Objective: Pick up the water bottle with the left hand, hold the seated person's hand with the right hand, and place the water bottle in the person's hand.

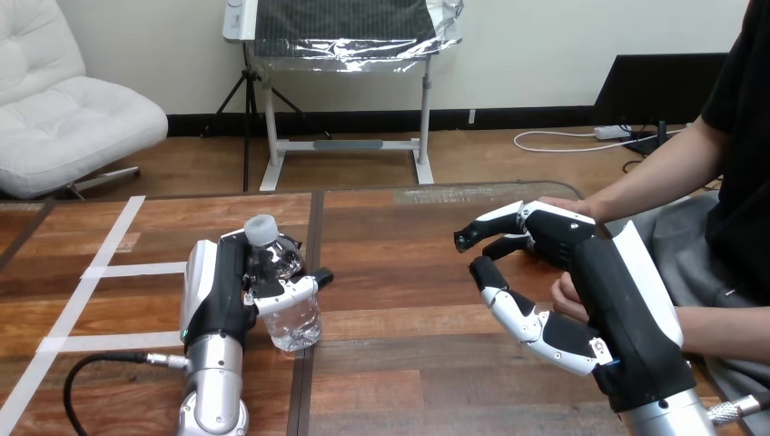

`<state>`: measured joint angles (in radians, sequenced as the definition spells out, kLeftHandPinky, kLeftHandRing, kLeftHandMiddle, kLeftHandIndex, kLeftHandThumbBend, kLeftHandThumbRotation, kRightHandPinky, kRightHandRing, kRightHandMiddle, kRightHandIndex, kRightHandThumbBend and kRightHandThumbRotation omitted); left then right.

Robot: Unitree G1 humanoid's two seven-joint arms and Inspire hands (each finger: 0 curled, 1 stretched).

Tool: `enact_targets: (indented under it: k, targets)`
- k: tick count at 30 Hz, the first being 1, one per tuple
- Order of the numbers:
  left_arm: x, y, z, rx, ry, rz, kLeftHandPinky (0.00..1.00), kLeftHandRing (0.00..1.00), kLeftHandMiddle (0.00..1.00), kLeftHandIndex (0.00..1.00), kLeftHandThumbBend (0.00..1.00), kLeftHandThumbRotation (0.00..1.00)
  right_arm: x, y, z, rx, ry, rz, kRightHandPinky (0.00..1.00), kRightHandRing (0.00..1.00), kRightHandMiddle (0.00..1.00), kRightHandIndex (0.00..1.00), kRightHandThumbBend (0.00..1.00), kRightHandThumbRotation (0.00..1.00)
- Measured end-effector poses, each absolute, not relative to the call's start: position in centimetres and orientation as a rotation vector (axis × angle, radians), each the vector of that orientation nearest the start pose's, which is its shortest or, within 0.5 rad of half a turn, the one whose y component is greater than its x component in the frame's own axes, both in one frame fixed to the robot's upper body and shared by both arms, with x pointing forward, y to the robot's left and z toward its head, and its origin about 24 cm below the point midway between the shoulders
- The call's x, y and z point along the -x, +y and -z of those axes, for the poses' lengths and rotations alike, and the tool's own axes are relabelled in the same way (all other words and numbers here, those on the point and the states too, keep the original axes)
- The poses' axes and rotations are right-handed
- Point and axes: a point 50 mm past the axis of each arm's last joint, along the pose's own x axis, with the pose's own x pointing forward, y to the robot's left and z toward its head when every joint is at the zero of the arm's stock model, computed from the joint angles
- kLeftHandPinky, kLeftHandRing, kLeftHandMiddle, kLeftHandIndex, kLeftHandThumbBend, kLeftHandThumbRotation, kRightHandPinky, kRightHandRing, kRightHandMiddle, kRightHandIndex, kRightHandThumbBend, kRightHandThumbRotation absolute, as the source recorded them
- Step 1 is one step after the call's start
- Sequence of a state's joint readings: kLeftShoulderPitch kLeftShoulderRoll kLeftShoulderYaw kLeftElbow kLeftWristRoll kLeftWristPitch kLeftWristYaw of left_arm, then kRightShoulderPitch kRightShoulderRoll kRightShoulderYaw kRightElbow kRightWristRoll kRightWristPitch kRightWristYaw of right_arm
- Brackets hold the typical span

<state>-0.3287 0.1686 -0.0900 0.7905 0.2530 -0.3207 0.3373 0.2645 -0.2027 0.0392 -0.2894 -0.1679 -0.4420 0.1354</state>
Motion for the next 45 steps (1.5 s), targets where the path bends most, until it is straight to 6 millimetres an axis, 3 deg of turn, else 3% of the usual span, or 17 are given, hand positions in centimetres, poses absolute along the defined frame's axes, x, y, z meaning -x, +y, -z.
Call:
enact_targets:
  k: [27, 45]
  targets:
    - [-25.9, 15.7, 1.2, -0.353, 0.025, -0.046, 0.37, 0.42, 0.47, 0.49, 0.64, 0.0, -19.1, -16.1, -8.9, 0.387, -0.425, -0.226, 0.55, 0.66, 0.69, 0.63, 0.43, 0.0]
    - [-24.6, 14.6, 0.1, -0.265, -0.028, -0.026, 0.37, 0.42, 0.47, 0.49, 0.63, 0.0, -19.3, -17.5, -8.7, 0.493, -0.371, -0.216, 0.66, 0.76, 0.77, 0.71, 0.63, 0.0]
